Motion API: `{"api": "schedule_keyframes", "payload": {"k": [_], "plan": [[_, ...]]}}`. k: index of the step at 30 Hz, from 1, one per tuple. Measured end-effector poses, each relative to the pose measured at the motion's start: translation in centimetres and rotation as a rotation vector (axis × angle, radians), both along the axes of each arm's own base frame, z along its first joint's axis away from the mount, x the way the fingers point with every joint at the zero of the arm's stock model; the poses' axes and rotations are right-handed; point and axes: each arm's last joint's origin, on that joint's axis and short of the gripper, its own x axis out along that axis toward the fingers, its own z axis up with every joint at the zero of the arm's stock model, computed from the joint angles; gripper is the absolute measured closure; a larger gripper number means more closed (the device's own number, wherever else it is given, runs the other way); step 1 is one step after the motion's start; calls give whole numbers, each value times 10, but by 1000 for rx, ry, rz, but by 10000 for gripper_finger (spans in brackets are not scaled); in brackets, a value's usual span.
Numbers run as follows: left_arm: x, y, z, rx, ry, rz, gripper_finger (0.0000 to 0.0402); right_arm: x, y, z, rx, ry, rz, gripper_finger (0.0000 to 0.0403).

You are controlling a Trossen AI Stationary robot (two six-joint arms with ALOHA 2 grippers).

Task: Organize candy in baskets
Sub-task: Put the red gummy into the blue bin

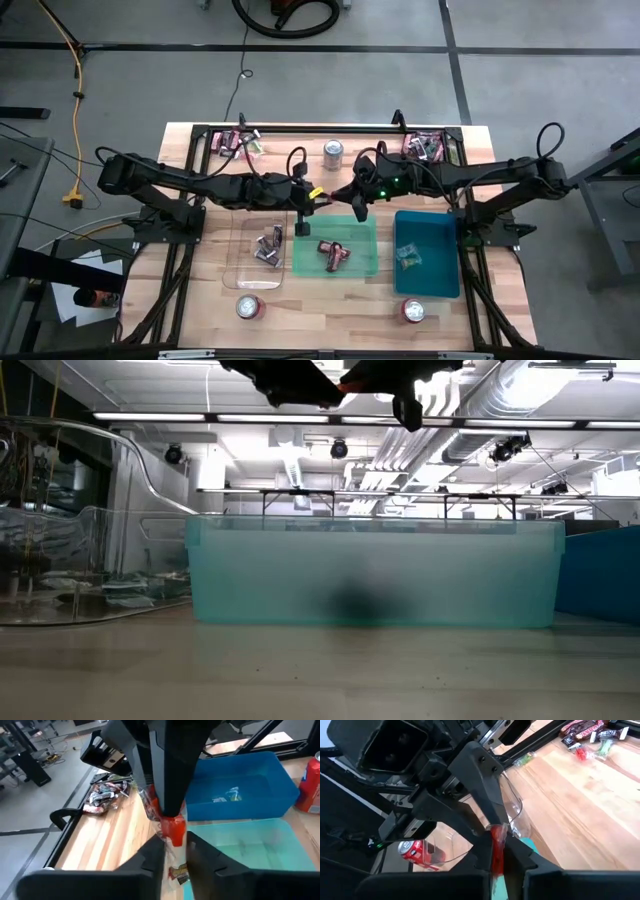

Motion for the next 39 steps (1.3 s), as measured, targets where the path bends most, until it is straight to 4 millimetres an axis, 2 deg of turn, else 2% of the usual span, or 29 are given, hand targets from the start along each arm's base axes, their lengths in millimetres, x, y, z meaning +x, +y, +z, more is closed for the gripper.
{"api": "schedule_keyframes", "payload": {"k": [5,10,14,18,22,26,30,34,39], "plan": [[-11,3,2,3,55,84,265,-8,-1,3,-17,25,7,397],[-46,18,12,109,190,317,202,-35,-8,12,-46,106,-9,399],[-76,33,21,-7,192,443,174,-64,-9,11,-43,261,-17,400],[-102,41,17,-136,118,539,163,-90,0,-2,-7,521,3,400],[-118,41,9,-249,21,587,163,-113,16,-17,21,798,33,400],[-126,39,-1,-330,-29,608,163,-130,33,-42,92,998,64,400],[-127,39,-7,-372,-46,625,163,-145,46,-76,165,1147,56,400],[-127,39,-6,-380,-58,627,163,-154,43,-100,203,1229,-69,400],[-125,39,-4,-360,-76,609,163,-147,37,-106,222,1147,-164,400]]}}
